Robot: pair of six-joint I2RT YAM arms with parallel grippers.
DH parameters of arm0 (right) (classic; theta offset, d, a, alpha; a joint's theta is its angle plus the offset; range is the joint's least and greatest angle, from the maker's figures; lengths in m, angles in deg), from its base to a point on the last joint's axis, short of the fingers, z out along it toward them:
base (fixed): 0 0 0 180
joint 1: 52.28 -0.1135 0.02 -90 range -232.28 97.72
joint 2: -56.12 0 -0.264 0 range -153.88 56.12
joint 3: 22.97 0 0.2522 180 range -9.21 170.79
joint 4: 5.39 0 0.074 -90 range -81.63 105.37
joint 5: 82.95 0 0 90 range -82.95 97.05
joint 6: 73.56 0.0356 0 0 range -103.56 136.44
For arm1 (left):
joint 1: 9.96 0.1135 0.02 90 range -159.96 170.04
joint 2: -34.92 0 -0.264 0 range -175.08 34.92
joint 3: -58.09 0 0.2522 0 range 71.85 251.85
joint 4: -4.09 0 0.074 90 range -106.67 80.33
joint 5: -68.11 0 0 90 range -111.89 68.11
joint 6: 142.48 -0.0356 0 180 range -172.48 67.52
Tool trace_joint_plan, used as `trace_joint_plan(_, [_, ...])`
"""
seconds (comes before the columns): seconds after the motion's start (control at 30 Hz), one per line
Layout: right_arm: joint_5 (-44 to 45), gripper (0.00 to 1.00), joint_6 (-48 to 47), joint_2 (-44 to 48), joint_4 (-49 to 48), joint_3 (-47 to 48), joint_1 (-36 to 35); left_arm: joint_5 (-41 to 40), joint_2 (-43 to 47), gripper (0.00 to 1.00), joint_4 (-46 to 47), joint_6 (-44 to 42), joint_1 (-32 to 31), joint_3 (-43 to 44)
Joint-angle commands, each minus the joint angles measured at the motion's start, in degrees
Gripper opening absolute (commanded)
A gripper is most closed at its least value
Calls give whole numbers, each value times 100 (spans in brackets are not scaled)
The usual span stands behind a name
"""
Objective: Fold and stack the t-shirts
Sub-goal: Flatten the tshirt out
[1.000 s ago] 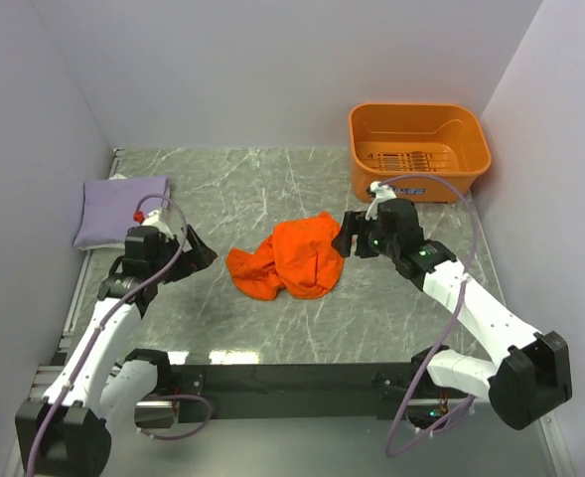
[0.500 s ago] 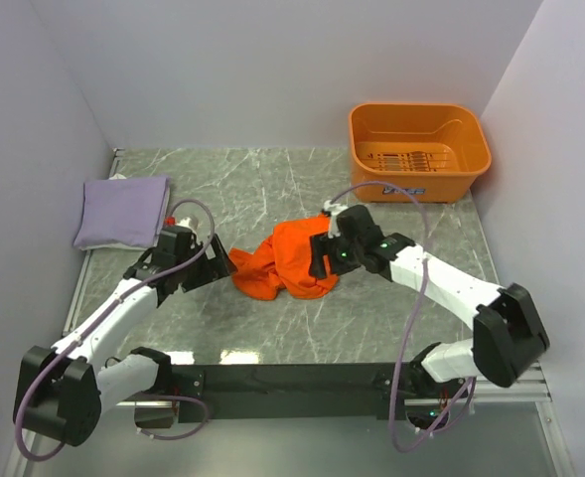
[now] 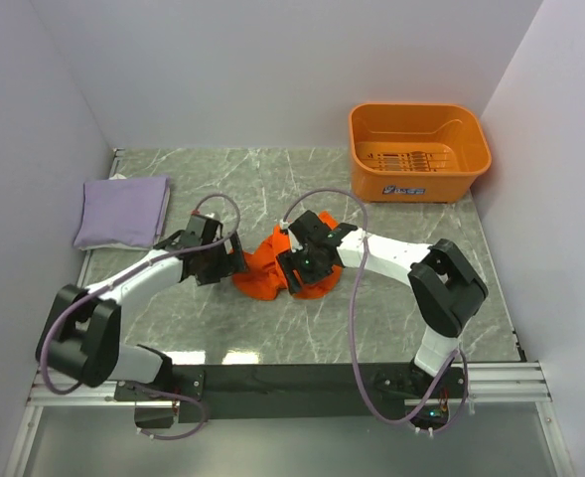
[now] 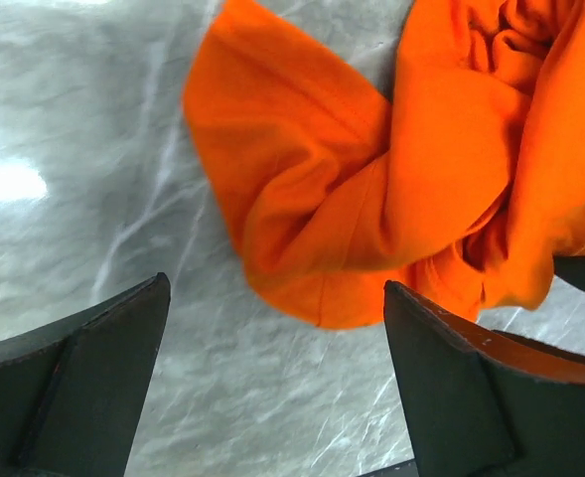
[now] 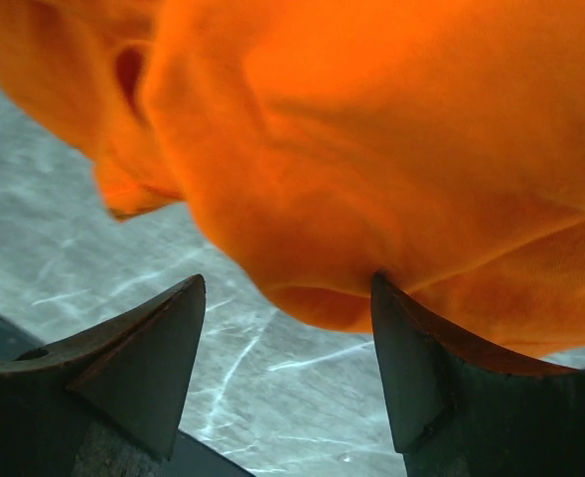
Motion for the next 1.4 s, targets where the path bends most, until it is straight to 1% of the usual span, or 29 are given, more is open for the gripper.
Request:
trace_joint_plan(0.0, [397, 74, -85, -71, 300, 286, -16, -108, -364, 92, 119, 33, -212, 405])
trace_joint_plan(0.07, [441, 71, -85, -71, 292, 251, -24, -170, -689, 89, 32, -20, -361, 590])
trace_joint_plan(0.13, [486, 68, -76, -63, 274, 216, -16, -222, -952, 84, -30, -46, -450, 739])
trace_joint_plan(0.17, [494, 62, -85, -71, 274, 216, -24, -231, -1032, 82, -56, -55, -511, 775])
trace_joint_plan(0.2, [503, 59, -102, -71, 274, 216, -24, -223, -1103, 75, -56, -72, -546, 801])
trace_joint_plan(0.23, [503, 55, -102, -80, 265, 207, -16, -223, -1156, 69, -56, -90, -582, 836])
trace_joint_plan(0.27, [503, 39, -120, -72, 265, 198, -16, -249, -1269, 63, -65, -99, -626, 863])
trace_joint_plan(0.3, [521, 28, -137, -63, 265, 198, -16, -266, -1314, 52, -83, -90, -643, 907])
trace_joint_plan(0.33, [556, 9, -146, -54, 256, 190, -16, -275, -1375, 43, -92, -108, -652, 924])
trace_joint_plan(0.37, [599, 1, -146, -37, 256, 190, -7, -354, -1384, 33, -100, -116, -652, 942])
trace_joint_plan(0.4, [635, 0, -146, 33, 248, 163, 19, -433, -1376, 12, -170, -125, -652, 960])
trace_joint_plan(0.43, [722, 0, -129, 95, 230, 120, 54, -494, -1297, 3, -214, -134, -652, 977])
trace_joint_plan(0.47, [784, 0, -94, 183, 239, 84, 81, -634, -1227, 1, -284, -160, -644, 995])
trace_joint_plan(0.5, [854, 0, -24, 401, 230, 58, 177, -1071, -1148, 1, -468, -213, -652, 1064])
trace_joint_plan(0.57, [1108, 0, 82, 709, 256, -21, 326, -1530, -841, 1, -749, -292, -609, 1170])
trace_joint_plan(0.6, [1223, 0, 134, 1067, 265, -30, 406, -2011, -727, 1, -881, -388, -574, 1240])
trace_joint_plan(0.67, [1643, 0, 336, 1491, 283, -39, 739, -2409, -340, 1, -1242, -503, -364, 1451])
trace_joint_plan(0.7, [1785, 0, 407, 1980, 222, -65, 845, -2559, -226, 1, -1339, -634, -267, 1591])
trace_joint_plan(0.73, [1882, 0, 520, 2237, -49, -222, 1081, -2787, -33, 1, -1461, -696, -152, 1662])
trace_joint_plan(0.77, [1848, 0, 548, 2475, -225, -319, 1187, -2850, 56, 1, -1506, -757, 92, 1741])
trace_joint_plan(0.8, [1848, 0, 635, 2834, -340, -390, 1310, -2885, 126, 1, -1533, -871, 208, 1890])
trace_joint_plan(0.87, [1909, 0, 662, 3091, -403, -382, 1496, -2973, 302, 1, -1603, -960, 454, 2031])
trace_joint_plan(1.0, [2129, 0, 531, 3750, -534, -277, 1540, -3307, 662, 1, -1586, -1162, 517, 2313])
trace_joint_plan(1.17, [2349, 0, 390, 4401, -596, -48, 1602, -3500, 1365, 1, -1595, -1373, 534, 2646])
trace_joint_plan(1.3, [2612, 0, 74, 5130, -763, 75, 1619, -3712, 1788, 1, -1647, -1846, 595, 3207])
trace_joint_plan(1.37, [2726, 0, -5, 5280, -641, 259, 1628, -3782, 1859, 1, -1735, -1970, 613, 3498])
